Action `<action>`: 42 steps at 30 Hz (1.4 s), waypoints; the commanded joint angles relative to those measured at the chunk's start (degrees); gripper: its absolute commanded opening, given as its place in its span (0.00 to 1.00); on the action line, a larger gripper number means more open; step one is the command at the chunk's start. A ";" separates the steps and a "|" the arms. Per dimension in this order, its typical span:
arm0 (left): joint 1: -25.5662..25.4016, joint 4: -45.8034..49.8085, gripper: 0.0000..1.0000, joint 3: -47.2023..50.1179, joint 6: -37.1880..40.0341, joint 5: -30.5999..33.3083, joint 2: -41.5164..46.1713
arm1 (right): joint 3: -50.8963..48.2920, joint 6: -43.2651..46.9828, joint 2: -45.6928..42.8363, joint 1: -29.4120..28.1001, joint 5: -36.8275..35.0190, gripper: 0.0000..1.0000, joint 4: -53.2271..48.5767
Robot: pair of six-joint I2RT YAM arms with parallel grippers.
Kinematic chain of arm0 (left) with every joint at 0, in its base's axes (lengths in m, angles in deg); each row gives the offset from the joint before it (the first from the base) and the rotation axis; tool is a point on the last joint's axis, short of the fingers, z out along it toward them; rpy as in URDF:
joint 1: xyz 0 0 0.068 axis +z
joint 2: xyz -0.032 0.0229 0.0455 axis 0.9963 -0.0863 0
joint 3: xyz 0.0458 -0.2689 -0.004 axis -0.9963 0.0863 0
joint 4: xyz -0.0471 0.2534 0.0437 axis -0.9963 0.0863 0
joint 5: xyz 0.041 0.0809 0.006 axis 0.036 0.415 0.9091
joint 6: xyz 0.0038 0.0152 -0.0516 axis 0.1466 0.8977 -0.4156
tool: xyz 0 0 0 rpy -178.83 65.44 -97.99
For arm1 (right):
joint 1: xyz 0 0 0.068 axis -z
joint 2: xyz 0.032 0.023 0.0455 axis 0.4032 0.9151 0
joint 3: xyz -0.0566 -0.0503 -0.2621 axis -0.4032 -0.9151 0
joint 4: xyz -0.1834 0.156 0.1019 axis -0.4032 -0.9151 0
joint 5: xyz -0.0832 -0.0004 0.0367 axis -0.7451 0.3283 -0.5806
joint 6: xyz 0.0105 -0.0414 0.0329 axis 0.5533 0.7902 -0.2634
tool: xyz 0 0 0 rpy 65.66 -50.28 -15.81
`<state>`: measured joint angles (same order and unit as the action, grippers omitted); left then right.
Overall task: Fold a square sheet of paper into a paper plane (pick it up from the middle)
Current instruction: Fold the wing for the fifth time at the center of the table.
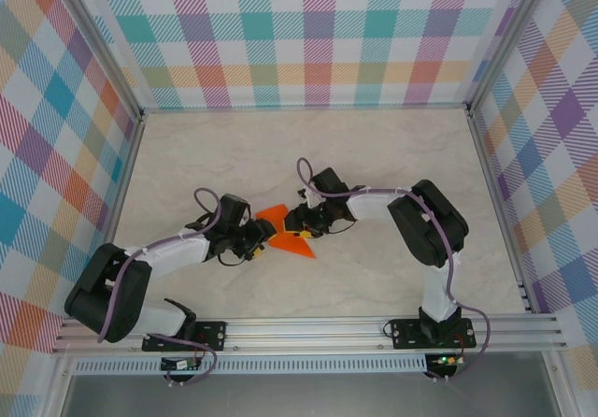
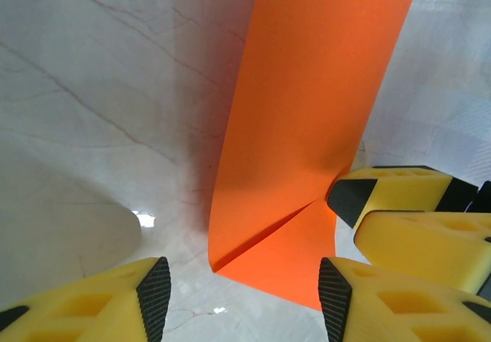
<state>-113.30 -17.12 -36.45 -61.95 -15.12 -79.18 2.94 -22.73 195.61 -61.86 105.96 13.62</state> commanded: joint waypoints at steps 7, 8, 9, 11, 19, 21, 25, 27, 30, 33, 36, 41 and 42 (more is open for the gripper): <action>-1.10 -3.74 0.52 -2.34 -0.75 -1.38 -3.71 | -2.00 -2.54 2.06 1.99 3.38 0.48 1.99; -1.11 -4.31 0.51 -2.26 -0.90 -1.72 -4.05 | -2.09 -2.84 2.10 2.13 3.80 0.48 2.54; -1.17 -5.19 0.51 -2.13 -1.16 -2.22 -4.24 | -2.26 -3.28 2.14 2.30 4.24 0.48 3.11; -1.11 -7.51 0.50 -1.55 -1.69 -3.02 -4.55 | -2.45 -4.12 2.23 2.57 5.11 0.48 4.06; -1.11 -12.44 0.47 0.68 -2.31 -3.60 -4.03 | -2.80 -5.52 2.21 3.47 6.38 0.48 5.59; -1.07 -13.50 0.47 1.04 -2.41 -3.80 -3.88 | -2.97 -5.60 2.23 3.63 6.63 0.48 5.83; -1.16 -14.78 0.43 1.04 -2.24 -4.49 -4.41 | -3.41 -5.71 2.40 3.76 6.92 0.48 6.58; -1.19 -14.76 0.39 0.66 -2.11 -4.99 -5.06 | -3.63 -5.77 2.41 3.81 7.08 0.48 6.97; -1.20 -14.11 0.26 0.05 -1.90 -5.23 -5.69 | -3.75 -4.58 1.54 3.77 6.76 0.47 7.31; -1.19 -12.35 0.14 -0.82 -1.82 -5.24 -5.95 | -4.85 -0.45 -2.65 3.81 4.53 0.49 7.36; -1.19 -10.38 0.06 -2.01 -1.71 -5.30 -6.05 | -5.66 5.63 -7.98 3.75 -2.34 0.55 3.72; -1.37 -8.05 0.01 -3.88 -1.72 -4.88 -5.93 | -11.05 12.31 -14.29 3.27 -7.35 0.65 8.65; -1.38 -7.42 0.01 -4.19 -1.72 -4.78 -5.88 | -12.17 14.59 -15.81 2.57 -9.49 0.66 9.33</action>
<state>-113.91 -27.08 -38.74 -63.83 -19.60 -84.80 -6.92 -15.69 182.41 -58.52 101.69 20.39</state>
